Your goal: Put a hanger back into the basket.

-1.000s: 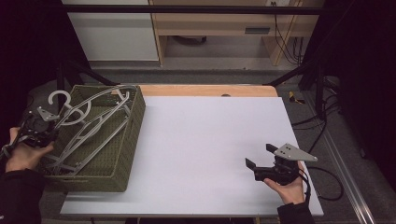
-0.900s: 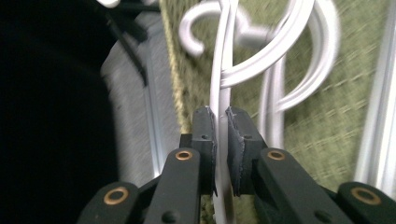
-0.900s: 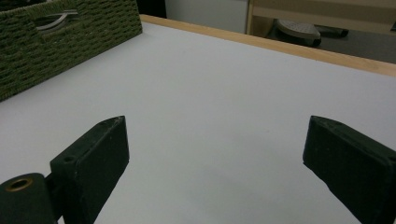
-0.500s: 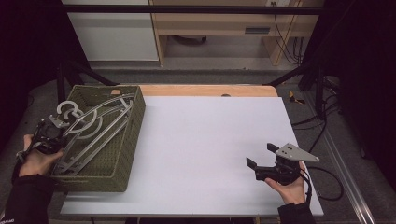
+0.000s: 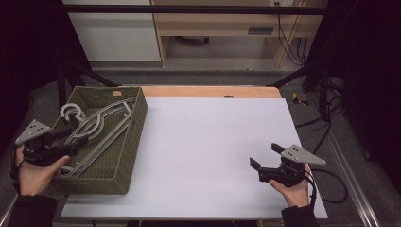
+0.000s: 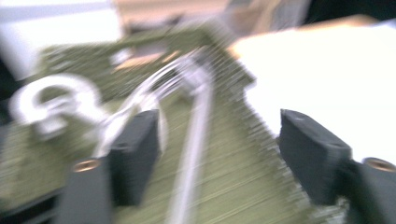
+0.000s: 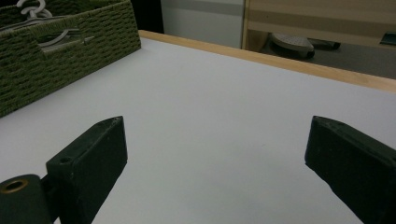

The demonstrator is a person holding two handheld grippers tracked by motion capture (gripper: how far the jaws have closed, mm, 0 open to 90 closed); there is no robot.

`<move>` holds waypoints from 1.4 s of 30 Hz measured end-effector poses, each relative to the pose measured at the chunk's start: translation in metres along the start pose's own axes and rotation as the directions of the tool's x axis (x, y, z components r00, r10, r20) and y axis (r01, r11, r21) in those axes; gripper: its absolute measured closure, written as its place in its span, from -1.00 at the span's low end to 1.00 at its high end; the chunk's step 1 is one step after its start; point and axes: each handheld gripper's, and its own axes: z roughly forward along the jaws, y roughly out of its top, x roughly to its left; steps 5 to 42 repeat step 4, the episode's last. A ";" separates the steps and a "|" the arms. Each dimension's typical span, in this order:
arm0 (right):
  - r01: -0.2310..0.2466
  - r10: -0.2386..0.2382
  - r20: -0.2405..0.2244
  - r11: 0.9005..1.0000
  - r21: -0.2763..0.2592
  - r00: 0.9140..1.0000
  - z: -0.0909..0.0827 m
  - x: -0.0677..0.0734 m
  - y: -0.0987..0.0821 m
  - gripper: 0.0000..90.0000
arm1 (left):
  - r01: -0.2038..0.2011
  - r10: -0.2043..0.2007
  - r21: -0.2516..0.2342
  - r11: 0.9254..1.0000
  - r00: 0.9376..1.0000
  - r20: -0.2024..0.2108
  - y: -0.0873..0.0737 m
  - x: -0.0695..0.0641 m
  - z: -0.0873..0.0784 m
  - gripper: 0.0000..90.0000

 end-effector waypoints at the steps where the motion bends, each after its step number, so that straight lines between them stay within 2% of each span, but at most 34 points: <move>1: 0.000 0.000 0.000 1.000 -0.001 1.000 0.000 0.000 0.000 -0.87 | 0.006 -0.006 -0.021 1.000 1.000 0.029 -0.002 -0.007 -0.001 -0.60; 2: -0.004 0.004 -0.004 1.000 -0.002 1.000 0.000 0.000 0.000 -0.87 | 0.020 -0.018 -0.045 0.999 0.998 0.055 -0.004 -0.014 -0.002 -0.68; 4: -0.005 0.005 -0.006 1.000 -0.002 1.000 -0.001 0.000 0.000 -0.87 | 0.031 -0.023 -0.076 0.997 0.994 0.105 -0.010 -0.028 -0.001 -0.73; 42: -0.005 0.005 -0.006 1.000 -0.002 1.000 -0.001 0.000 0.000 -0.87 | 0.031 -0.023 -0.076 0.997 0.994 0.105 -0.010 -0.028 -0.001 -0.73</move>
